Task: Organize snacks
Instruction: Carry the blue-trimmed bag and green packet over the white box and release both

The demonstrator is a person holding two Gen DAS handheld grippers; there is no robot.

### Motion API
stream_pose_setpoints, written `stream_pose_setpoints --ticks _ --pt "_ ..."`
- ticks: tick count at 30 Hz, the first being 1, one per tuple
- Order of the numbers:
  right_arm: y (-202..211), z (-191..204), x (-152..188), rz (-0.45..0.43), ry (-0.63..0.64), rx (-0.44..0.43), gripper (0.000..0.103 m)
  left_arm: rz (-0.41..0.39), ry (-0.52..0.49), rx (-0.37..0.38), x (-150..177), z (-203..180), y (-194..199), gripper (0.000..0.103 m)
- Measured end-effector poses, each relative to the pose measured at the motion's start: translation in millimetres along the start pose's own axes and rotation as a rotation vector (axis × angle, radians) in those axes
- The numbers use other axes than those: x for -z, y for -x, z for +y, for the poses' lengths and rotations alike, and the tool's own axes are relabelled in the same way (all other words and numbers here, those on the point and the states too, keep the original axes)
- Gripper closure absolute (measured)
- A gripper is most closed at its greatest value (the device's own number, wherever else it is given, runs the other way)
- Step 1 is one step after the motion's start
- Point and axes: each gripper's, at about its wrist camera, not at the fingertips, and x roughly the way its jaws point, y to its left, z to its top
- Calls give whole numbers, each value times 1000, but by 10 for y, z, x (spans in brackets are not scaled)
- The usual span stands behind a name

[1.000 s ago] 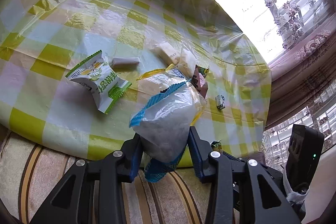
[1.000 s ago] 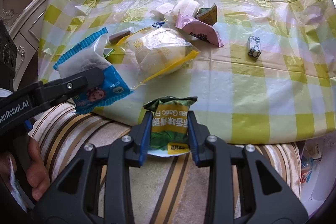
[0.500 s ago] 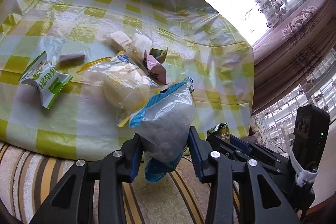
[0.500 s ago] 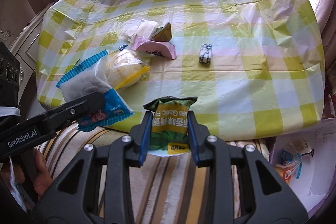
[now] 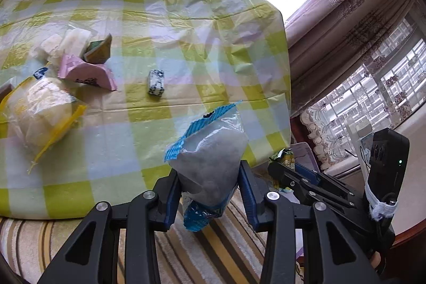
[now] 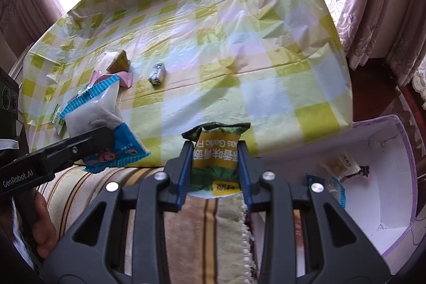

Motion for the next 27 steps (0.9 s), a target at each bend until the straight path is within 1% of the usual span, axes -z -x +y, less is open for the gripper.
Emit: stream_pose_setpoints --ticks 5,10,17,19,22,24,26,27 --pt "66 -521 59 -5 -84 68 67 66 -87 36 -22 -393 -297 62" --pt "143 -1013 130 -15 -177 138 67 140 -151 65 -19 -723 -628 62" --pt "228 -1507 213 -27 -277 218 67 205 -213 91 15 -1078 -946 61" --pt "269 -1619 225 -32 -301 233 67 224 -215 116 24 -1151 -1014 61" --pt "331 -1733 233 -35 -330 252 65 231 -220 126 17 -1217 -1066 54" --pt "353 -1786 228 -40 -340 271 65 220 -223 129 6 -1229 -1057 48" --pt "352 -1806 213 -41 -342 272 64 211 -219 119 -6 -1210 -1033 48" --pt "345 -1805 208 -39 -344 270 61 206 -215 116 -11 -1195 -1016 48"
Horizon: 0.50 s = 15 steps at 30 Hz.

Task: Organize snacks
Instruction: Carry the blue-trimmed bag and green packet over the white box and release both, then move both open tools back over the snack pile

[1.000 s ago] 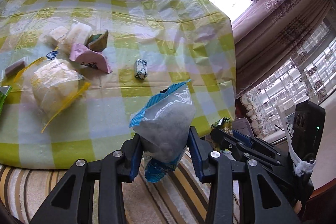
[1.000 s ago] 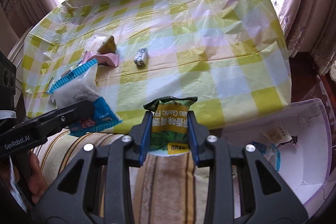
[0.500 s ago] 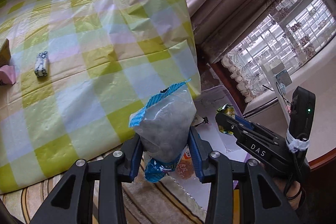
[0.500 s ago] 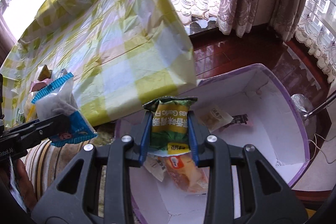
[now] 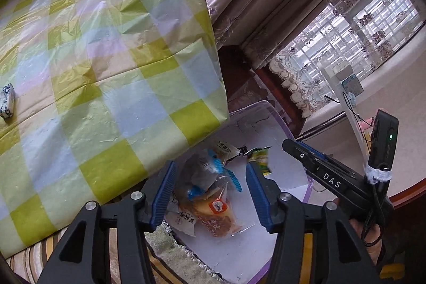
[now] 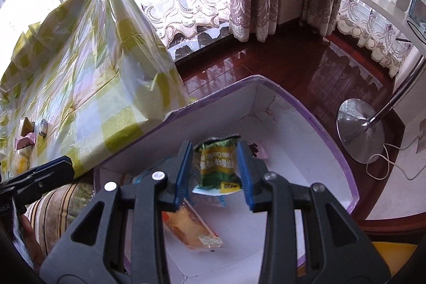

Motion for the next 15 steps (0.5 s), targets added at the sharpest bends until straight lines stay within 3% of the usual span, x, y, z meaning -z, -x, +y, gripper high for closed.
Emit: stream_pose_setpoints --ticks 3,15 --pt "-14 39 7 9 3 -15 54 -18 5 -4 4 34 58 48" --pt "87 459 21 3 77 -53 48 -83 25 4 60 171 306 48"
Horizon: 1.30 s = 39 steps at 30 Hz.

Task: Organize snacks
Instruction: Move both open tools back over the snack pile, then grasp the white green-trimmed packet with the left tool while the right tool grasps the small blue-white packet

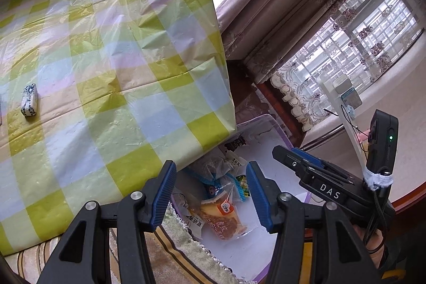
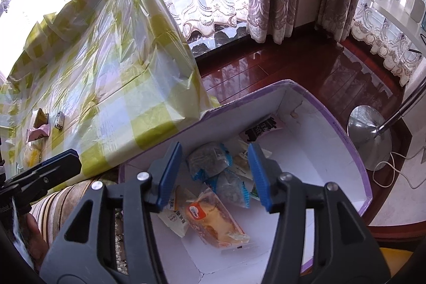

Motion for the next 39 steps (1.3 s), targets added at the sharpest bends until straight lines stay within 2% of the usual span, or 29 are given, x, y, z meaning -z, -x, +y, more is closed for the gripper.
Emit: stream_pose_setpoints --ticks 9,14,22,32,39 --pt "-19 616 45 17 117 -46 48 -94 56 -29 34 320 341 48" --pt "-39 962 77 23 126 -116 48 -170 115 -76 63 584 584 48" --pt "-152 1522 190 31 147 -139 48 -288 233 -168 206 1074 1012 48" --pt "-232 2038 264 27 219 -143 43 -357 361 -255 459 1560 1443 48" --pt "-308 2283 293 49 269 -161 40 -390 503 -332 747 1900 1718 48"
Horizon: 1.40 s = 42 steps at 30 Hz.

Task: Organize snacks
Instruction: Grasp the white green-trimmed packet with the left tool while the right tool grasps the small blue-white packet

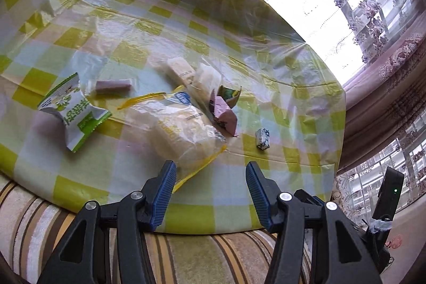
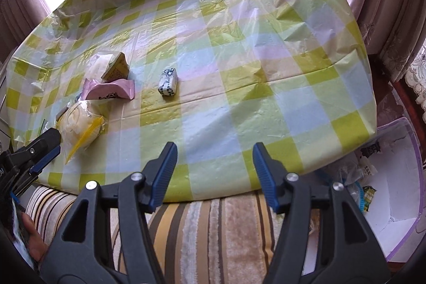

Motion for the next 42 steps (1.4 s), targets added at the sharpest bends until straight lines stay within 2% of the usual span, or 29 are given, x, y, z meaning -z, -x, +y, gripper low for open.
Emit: stream_pose_setpoints --ticks 3,10,14,20,23,32,42 --pt "-34 20 -32 4 -6 -14 36 -23 60 -39 -20 204 95 48" --pt "-138 110 -102 11 -6 -33 36 -54 259 -141 -96 787 210 48" --pt "-198 170 -150 12 0 -37 36 -52 299 -160 -171 941 172 48" --pt "-273 270 -233 5 21 -36 36 -53 276 -187 -338 974 56 47" --pt "-328 326 -288 3 27 -34 36 -20 258 -194 -400 980 -64 47" --pt "-512 463 -414 8 36 -30 36 -43 211 -231 -582 971 -173 47" --pt "-705 568 -543 11 49 -9 36 -70 120 -341 -762 948 -290 47"
